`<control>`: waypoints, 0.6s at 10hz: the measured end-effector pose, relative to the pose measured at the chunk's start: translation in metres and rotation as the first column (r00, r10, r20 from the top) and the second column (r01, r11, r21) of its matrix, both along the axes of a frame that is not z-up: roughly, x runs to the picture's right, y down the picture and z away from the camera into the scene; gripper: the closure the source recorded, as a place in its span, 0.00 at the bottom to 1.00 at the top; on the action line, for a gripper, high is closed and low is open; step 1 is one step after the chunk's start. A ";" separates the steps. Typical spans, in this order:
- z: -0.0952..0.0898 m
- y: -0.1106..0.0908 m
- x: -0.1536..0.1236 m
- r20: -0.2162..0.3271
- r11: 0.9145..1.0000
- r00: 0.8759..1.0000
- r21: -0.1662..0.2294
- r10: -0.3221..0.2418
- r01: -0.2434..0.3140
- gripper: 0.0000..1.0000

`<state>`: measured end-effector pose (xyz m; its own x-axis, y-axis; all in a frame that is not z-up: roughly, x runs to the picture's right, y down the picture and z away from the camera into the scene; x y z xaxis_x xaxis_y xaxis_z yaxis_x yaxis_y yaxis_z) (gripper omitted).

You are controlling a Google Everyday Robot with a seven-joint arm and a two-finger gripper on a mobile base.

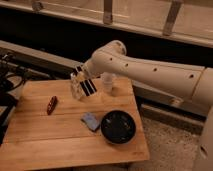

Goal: Place the eraser in the ceramic cup

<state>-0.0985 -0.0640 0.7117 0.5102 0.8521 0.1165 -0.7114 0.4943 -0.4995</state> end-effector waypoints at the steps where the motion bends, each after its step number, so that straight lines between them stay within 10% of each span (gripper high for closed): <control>1: 0.002 0.001 0.008 -0.006 1.000 1.000 0.000 0.010 -0.010 0.97; 6: 0.015 -0.021 0.016 -0.044 0.995 0.997 0.073 0.070 -0.067 0.97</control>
<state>-0.0825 -0.0849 0.7268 0.4575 0.8755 0.1557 -0.7663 0.4770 -0.4304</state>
